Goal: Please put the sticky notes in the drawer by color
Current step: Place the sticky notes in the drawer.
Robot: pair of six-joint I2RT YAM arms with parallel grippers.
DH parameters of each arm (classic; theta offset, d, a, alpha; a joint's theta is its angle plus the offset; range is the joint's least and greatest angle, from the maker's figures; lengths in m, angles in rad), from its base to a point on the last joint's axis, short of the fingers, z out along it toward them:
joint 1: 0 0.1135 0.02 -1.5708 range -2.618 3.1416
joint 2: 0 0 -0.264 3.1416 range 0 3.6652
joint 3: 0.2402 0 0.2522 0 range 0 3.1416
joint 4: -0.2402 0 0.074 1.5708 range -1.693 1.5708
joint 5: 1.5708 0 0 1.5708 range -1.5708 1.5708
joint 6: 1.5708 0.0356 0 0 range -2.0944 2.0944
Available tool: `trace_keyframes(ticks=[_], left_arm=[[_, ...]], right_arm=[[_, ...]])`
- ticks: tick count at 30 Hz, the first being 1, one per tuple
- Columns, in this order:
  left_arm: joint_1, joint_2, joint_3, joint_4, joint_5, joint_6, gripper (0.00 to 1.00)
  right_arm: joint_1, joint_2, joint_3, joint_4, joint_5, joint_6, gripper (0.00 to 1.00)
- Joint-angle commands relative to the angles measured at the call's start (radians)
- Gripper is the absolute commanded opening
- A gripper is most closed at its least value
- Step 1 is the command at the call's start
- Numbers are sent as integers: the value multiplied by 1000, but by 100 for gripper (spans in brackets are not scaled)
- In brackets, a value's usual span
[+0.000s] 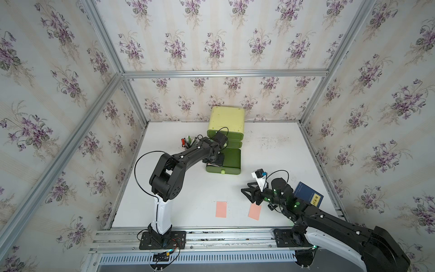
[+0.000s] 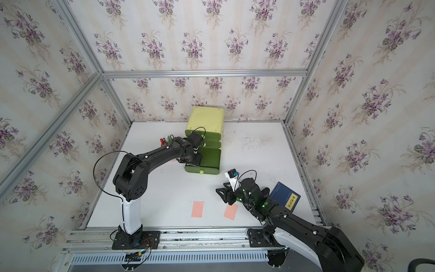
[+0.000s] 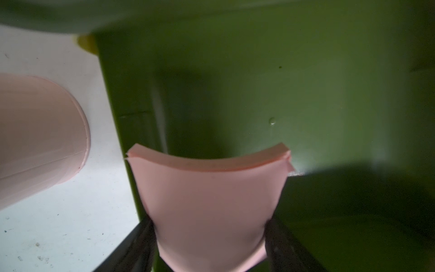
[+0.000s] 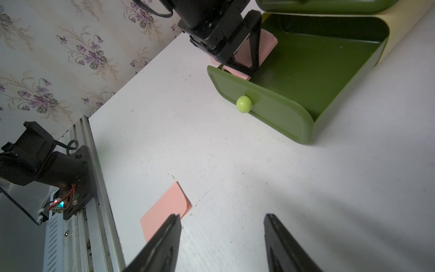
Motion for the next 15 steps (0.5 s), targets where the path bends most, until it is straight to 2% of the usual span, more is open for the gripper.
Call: trace_keyframes(ticks=[1, 15], left_arm=[[0, 4, 9, -1, -12, -14, 71], [-2, 5, 17, -16, -33, -22, 79]], right_arm=[[1, 8, 3, 28, 9, 0, 61], [0, 21, 6, 35, 11, -6, 61]])
